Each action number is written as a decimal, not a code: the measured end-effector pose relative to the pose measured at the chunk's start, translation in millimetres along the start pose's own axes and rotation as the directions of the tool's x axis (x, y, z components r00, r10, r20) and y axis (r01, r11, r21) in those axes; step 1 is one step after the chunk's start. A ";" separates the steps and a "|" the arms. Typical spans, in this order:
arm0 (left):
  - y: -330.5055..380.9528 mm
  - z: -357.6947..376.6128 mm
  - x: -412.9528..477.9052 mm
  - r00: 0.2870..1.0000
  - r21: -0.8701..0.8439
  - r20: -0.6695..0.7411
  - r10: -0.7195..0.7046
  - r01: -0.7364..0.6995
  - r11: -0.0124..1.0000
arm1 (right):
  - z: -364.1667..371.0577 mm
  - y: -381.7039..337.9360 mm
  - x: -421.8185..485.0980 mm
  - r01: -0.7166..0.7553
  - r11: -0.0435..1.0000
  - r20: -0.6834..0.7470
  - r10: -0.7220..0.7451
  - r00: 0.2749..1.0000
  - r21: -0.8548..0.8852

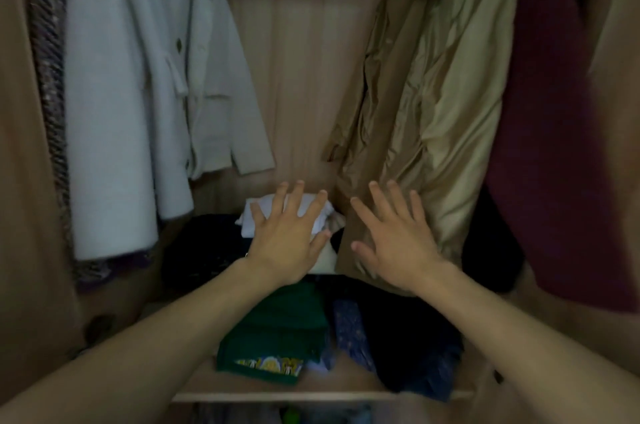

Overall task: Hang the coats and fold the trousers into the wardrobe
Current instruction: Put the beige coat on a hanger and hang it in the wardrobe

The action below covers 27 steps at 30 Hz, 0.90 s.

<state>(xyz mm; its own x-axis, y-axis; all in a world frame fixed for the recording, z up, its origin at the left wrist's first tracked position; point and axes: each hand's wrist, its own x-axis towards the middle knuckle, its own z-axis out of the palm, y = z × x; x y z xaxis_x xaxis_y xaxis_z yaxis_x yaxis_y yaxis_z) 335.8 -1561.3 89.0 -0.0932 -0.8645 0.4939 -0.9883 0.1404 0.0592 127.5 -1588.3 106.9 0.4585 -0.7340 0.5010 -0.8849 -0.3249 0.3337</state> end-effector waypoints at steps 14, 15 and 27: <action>72.6 6.0 -130.3 0.954 -0.270 0.126 0.272 -0.231 0.935 | -53.8 -21.4 -193.9 -0.200 0.976 0.245 0.215 0.945 -0.085; 84.3 11.8 -140.6 0.949 -0.290 0.130 0.287 -0.240 0.926 | -58.4 -20.5 -214.9 -0.218 0.970 0.279 0.239 0.930 -0.107; 242.4 -19.6 -250.4 0.778 -0.461 0.118 0.617 -0.507 0.728 | -152.4 6.4 -430.0 -0.549 0.802 0.310 0.597 0.740 -0.235</action>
<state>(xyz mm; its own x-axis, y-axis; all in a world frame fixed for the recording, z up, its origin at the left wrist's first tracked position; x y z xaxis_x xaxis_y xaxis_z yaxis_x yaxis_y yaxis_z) 121.9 -1301.3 -3.3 -0.6964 -0.6433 0.3181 -0.6171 0.7630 0.1923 -62.8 -1183.9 15.3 -0.2144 -0.9221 0.3221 -0.9422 0.2822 0.1806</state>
